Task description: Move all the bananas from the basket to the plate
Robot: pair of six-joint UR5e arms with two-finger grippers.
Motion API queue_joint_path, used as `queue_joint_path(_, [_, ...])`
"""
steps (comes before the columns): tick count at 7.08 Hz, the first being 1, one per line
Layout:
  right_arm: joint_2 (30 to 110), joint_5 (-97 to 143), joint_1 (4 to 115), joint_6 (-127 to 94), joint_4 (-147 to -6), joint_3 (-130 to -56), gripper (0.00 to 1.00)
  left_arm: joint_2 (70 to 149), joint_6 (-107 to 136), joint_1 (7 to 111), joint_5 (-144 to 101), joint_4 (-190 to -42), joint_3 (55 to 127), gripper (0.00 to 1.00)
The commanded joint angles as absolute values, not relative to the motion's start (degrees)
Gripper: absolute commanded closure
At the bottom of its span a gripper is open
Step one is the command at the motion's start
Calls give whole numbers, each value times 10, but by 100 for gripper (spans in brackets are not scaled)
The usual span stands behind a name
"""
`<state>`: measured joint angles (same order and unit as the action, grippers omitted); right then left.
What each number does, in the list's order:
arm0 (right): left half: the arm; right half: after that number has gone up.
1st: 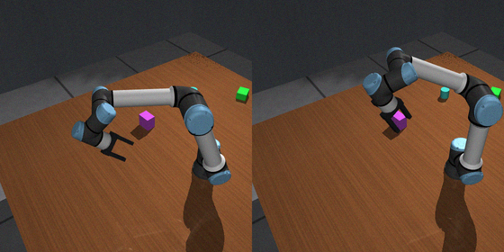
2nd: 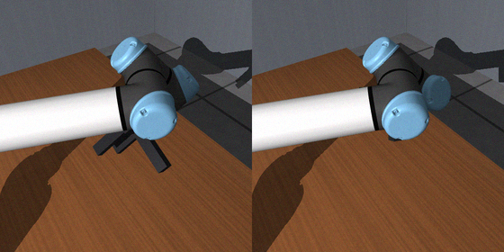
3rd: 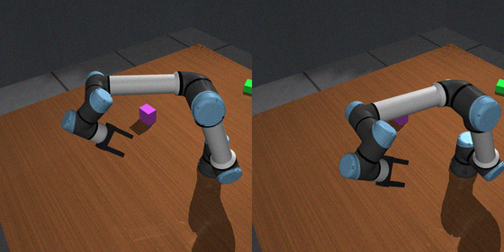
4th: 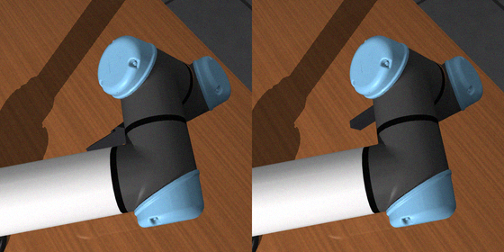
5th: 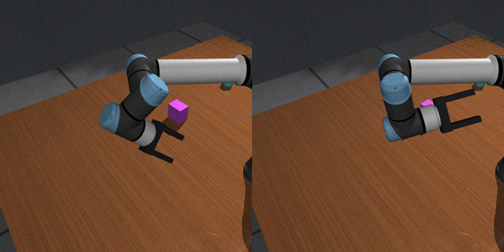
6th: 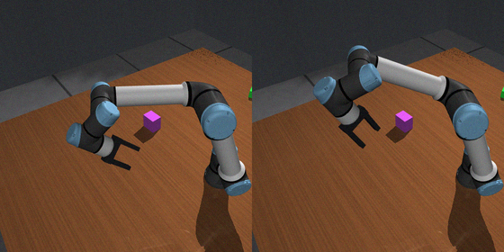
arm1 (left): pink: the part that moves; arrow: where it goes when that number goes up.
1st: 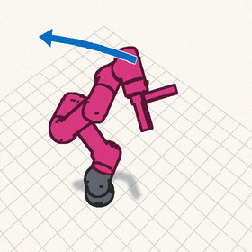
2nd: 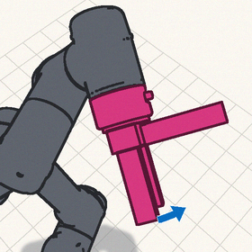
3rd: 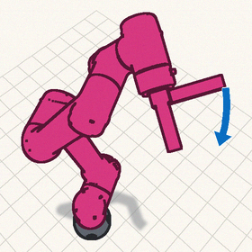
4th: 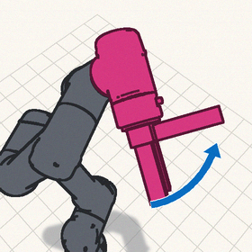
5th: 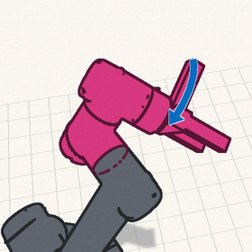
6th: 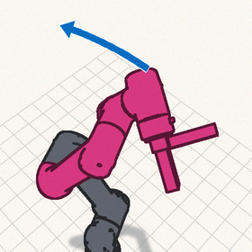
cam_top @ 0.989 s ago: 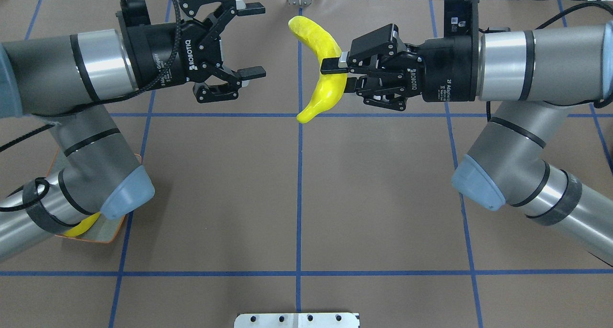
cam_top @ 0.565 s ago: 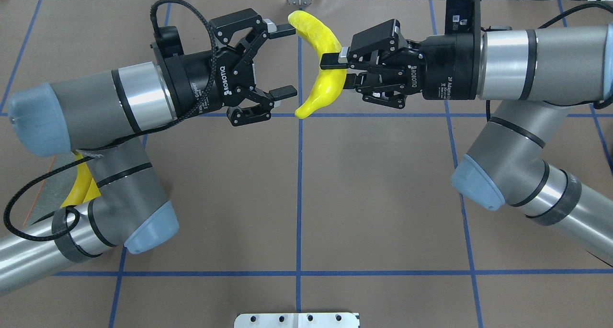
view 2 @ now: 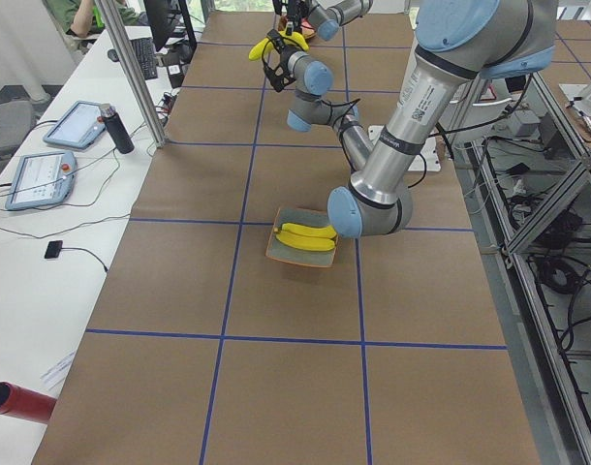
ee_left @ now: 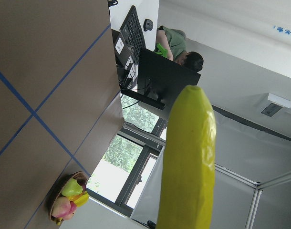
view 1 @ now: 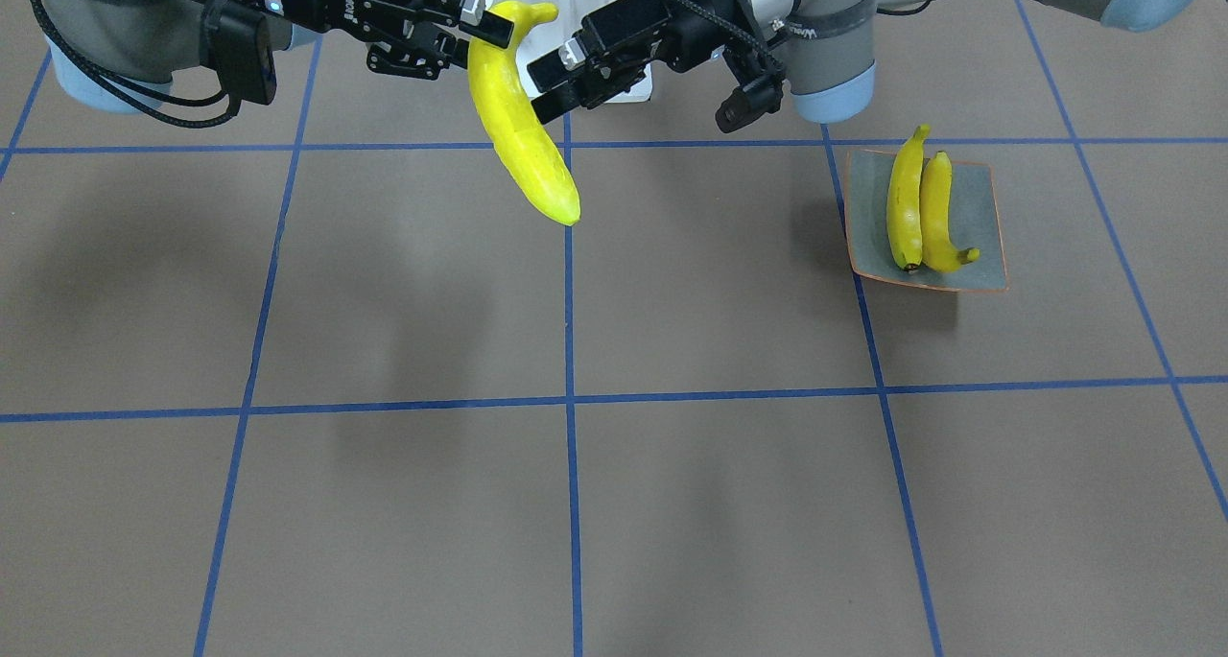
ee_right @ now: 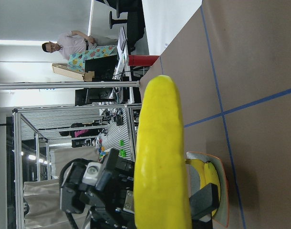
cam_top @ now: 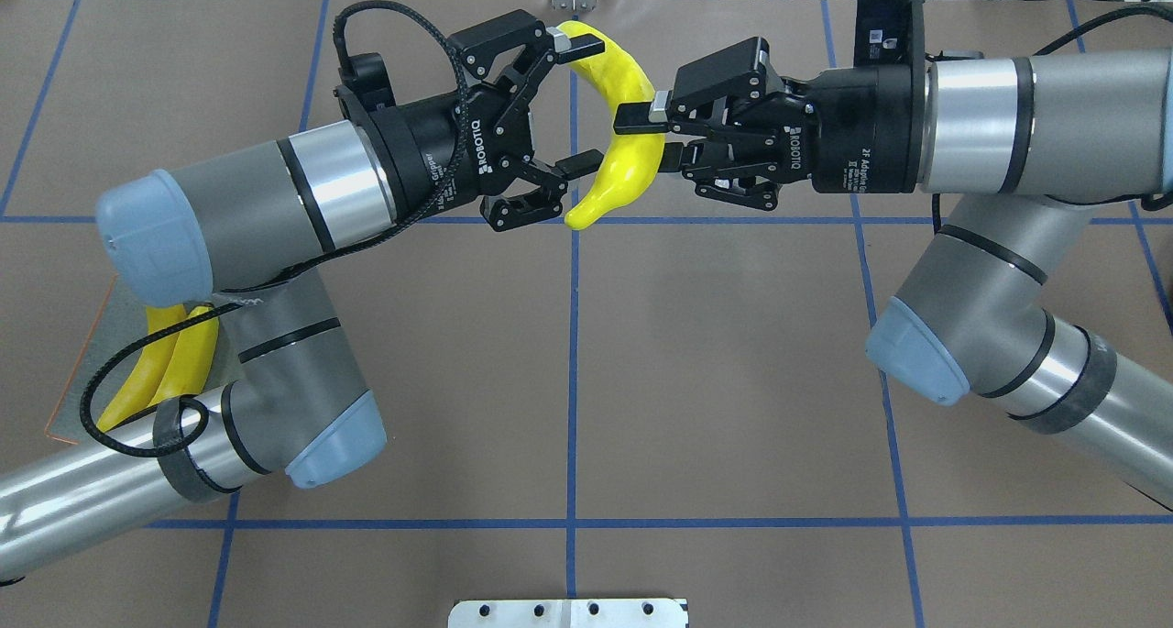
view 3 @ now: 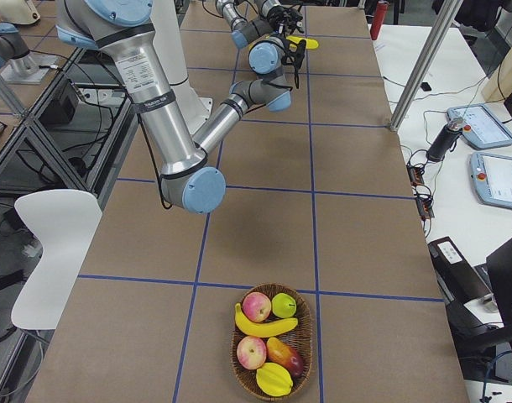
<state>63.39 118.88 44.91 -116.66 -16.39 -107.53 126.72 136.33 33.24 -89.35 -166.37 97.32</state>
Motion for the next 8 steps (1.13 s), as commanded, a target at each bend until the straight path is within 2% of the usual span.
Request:
queue_joint_path(1, [635, 1192, 449, -1168, -164, -1079, 100, 1279, 1364, 332, -880, -1664, 959, 0])
queue_joint_path(3, [637, 1193, 448, -1168, -163, -1079, 100, 1281, 1364, 333, -873, -1667, 956, 0])
queue_joint_path(5, [639, 1193, 447, -1168, -163, -1080, 100, 1284, 1365, 332, -873, -1667, 955, 6])
queue_joint_path(6, [639, 1193, 447, -1168, -163, -1080, 100, 1288, 1365, 332, -873, -1668, 955, 14])
queue_joint_path(8, [640, 1193, 447, -1168, -163, -1081, 100, 1288, 1365, 332, -873, -1668, 954, 41])
